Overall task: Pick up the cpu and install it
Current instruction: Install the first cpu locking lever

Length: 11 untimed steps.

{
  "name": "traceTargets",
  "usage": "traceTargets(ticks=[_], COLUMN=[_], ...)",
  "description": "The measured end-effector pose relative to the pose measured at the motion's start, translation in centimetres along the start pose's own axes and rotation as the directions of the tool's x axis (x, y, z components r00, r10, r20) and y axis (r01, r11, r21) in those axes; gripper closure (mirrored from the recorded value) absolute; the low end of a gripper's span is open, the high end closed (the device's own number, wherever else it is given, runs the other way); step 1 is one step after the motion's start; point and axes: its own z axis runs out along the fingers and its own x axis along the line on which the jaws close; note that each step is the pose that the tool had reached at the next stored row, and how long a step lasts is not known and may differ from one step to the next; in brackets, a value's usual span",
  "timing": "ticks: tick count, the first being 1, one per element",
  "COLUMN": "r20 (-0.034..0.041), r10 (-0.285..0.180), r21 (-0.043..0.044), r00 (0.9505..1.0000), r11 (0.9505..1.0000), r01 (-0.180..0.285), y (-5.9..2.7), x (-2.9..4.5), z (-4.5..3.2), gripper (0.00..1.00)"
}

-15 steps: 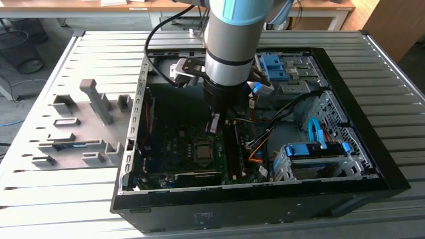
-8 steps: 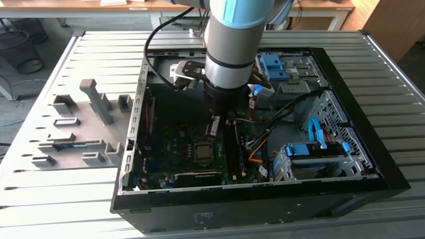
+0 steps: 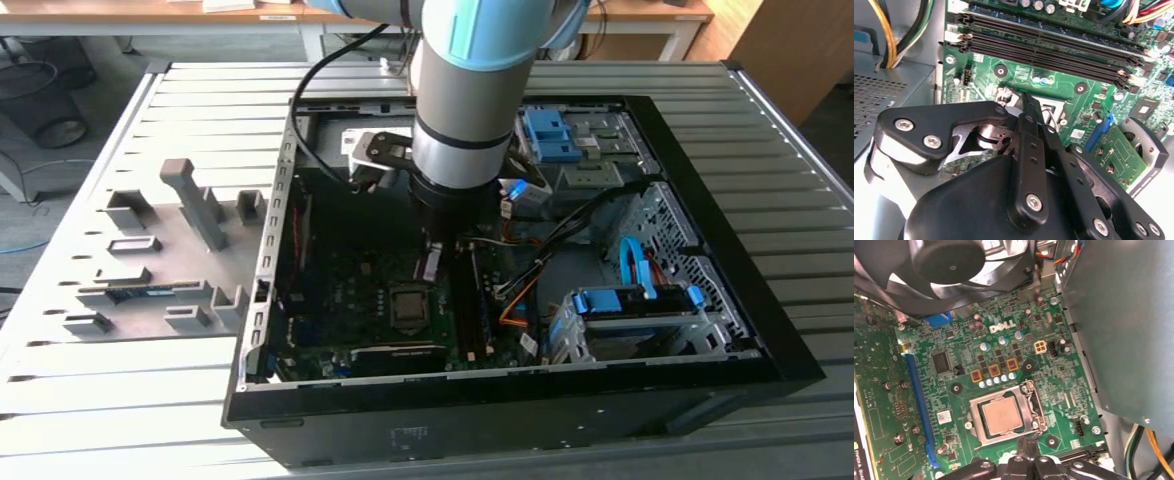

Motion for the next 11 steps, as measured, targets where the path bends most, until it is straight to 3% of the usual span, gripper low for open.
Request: traceTargets(ticks=[11], r20=[-0.0074], r10=[-0.007], r21=[0.0026], r00=[0.9999], r11=[1.0], r01=[0.007], y=[-0.51], x=[1.46], z=[0.66], gripper=[0.9])
